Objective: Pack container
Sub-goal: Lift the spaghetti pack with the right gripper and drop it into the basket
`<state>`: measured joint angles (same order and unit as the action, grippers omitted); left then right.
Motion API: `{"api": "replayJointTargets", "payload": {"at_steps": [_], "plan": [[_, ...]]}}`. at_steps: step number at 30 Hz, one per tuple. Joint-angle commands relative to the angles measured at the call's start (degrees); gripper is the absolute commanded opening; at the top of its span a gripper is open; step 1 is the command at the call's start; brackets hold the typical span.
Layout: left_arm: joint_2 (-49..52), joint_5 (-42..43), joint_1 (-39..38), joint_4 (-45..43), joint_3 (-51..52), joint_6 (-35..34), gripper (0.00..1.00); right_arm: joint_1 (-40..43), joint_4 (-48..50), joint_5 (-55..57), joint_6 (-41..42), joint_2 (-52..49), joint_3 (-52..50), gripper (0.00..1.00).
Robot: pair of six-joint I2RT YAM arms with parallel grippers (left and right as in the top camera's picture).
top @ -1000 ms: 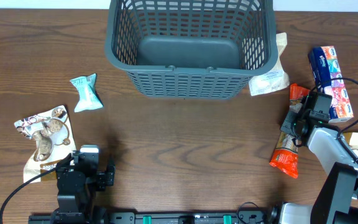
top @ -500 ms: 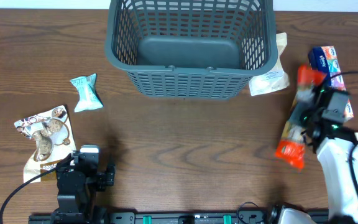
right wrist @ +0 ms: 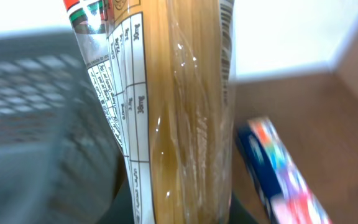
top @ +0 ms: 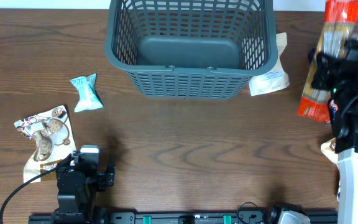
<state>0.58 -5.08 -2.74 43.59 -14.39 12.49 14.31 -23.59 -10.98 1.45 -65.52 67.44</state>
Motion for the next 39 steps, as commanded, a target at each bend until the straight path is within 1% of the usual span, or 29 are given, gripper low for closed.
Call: {"api": "replayJointTargets", "payload": {"at_steps": [1,6,13,17,21,26,28,32,37,39], "plan": [[-0.3,0.2,-0.2,0.2,-0.3,0.3,0.99,-3.1,1.9,-10.0,-8.5,-0.5,8.7,0.01],[-0.3,0.2,-0.2,0.2,-0.3,0.3,0.99,-8.5,1.6,-16.7,-16.4,-6.9,18.1,0.01],[-0.3,0.2,-0.2,0.2,-0.3,0.3,0.99,-17.1,-0.8,-26.4,-28.2,-20.6,33.7,0.01],[-0.3,0.2,-0.2,0.2,-0.3,0.3,0.99,-22.1,-4.0,-26.7,-35.1,-29.1,43.1,0.01],[-0.3,0.2,-0.2,0.2,-0.3,0.3,0.99,-25.8,-6.5,-26.6,-40.0,-36.9,50.7,0.01],[-0.3,0.2,-0.2,0.2,-0.3,0.3,0.99,-28.0,-9.0,-26.6,-45.5,-43.1,53.9,0.01],[-0.3,0.2,-0.2,0.2,-0.3,0.3,0.99,-28.7,-11.3,-26.8,-48.5,-45.2,53.9,0.01],[-0.3,0.2,-0.2,0.2,-0.3,0.3,0.99,-29.5,-17.0,-26.1,-53.9,-48.5,53.9,0.04],[-0.3,0.2,-0.2,0.2,-0.3,0.3,0.99,-30.1,-24.8,-18.8,-57.7,-51.7,53.9,0.04],[-0.3,0.2,-0.2,0.2,-0.3,0.3,0.99,-30.2,-27.6,-17.4,-59.6,-52.5,53.9,0.03]]}}
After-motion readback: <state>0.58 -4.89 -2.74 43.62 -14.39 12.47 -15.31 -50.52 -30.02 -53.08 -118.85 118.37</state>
